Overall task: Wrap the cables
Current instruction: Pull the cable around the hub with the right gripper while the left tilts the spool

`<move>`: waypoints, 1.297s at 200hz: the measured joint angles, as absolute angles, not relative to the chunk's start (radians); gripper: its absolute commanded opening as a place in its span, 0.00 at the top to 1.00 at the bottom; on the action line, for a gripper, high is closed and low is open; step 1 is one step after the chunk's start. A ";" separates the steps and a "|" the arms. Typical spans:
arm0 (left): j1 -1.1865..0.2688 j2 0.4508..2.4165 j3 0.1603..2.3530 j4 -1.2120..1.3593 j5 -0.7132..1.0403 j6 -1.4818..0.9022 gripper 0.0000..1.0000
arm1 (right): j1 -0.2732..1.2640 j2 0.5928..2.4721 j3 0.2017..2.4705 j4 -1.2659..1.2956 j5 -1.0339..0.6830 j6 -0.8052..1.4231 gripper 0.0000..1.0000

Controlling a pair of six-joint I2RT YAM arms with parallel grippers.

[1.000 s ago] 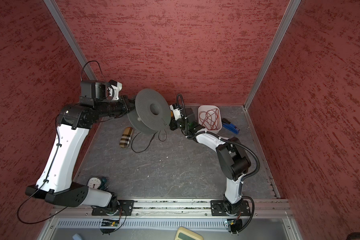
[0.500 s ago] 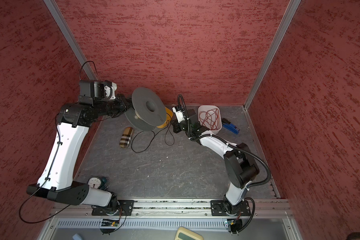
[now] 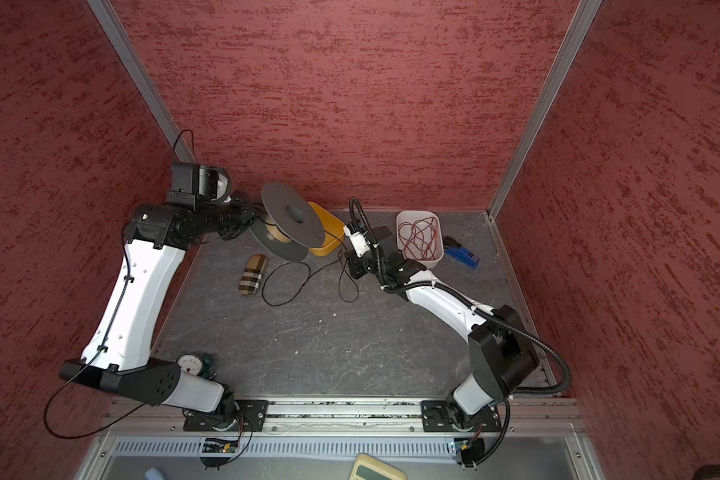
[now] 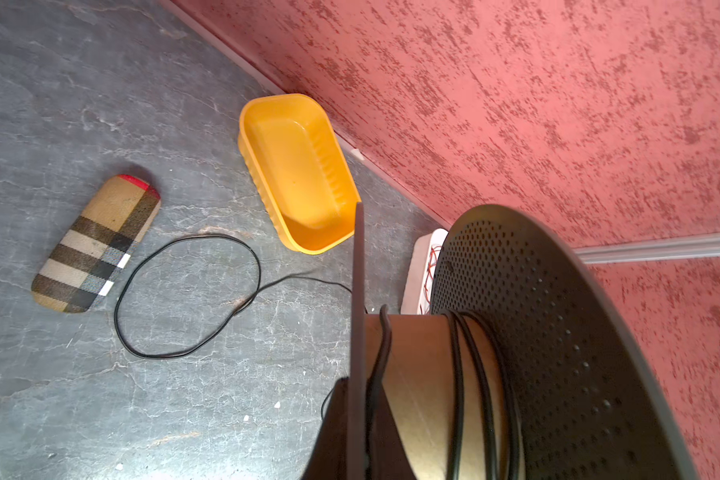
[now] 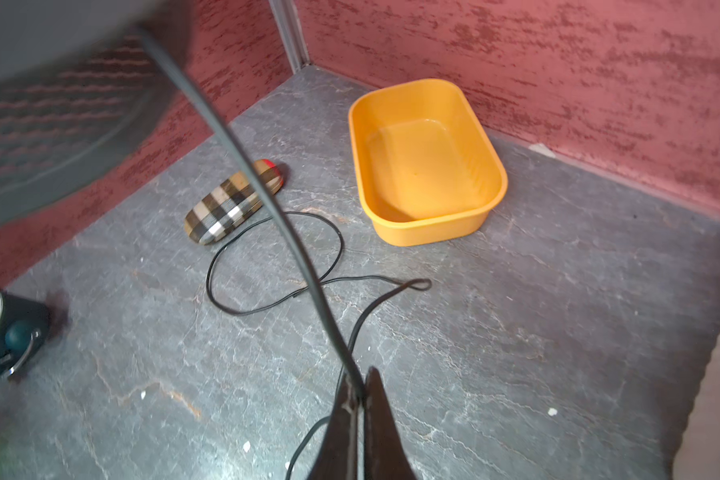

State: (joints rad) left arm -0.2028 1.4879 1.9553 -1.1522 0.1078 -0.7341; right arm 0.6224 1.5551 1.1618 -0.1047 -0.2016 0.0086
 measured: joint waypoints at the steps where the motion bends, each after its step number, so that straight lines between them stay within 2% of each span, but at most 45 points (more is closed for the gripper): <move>1: -0.203 1.488 1.955 -1.152 0.107 -0.735 1.00 | 0.623 1.554 1.162 -0.105 -0.202 0.007 1.00; 56: -0.207 1.546 1.940 -1.153 0.078 -0.796 1.00 | 0.705 1.505 1.153 -0.139 -0.216 -0.096 1.00; 110: -0.254 1.561 1.938 -1.185 -0.044 -0.849 1.00 | 0.748 1.493 1.168 -0.178 -0.204 -0.144 1.00; 180: -0.321 1.702 2.096 -1.364 -0.211 -0.912 1.00 | 0.846 1.466 1.206 -0.175 0.004 -0.211 1.00; 223: -0.345 1.723 2.133 -1.423 -0.229 -0.939 1.00 | 0.898 1.414 1.204 -0.077 0.142 -0.291 1.00; 259: -0.349 1.736 2.147 -1.457 -0.226 -0.958 1.00 | 0.914 1.407 1.203 -0.041 0.161 -0.358 1.00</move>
State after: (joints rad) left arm -0.3489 1.7359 2.1468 -1.4574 -0.2260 -0.9585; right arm 0.9142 1.4071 1.2034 -0.0410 0.1608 -0.3580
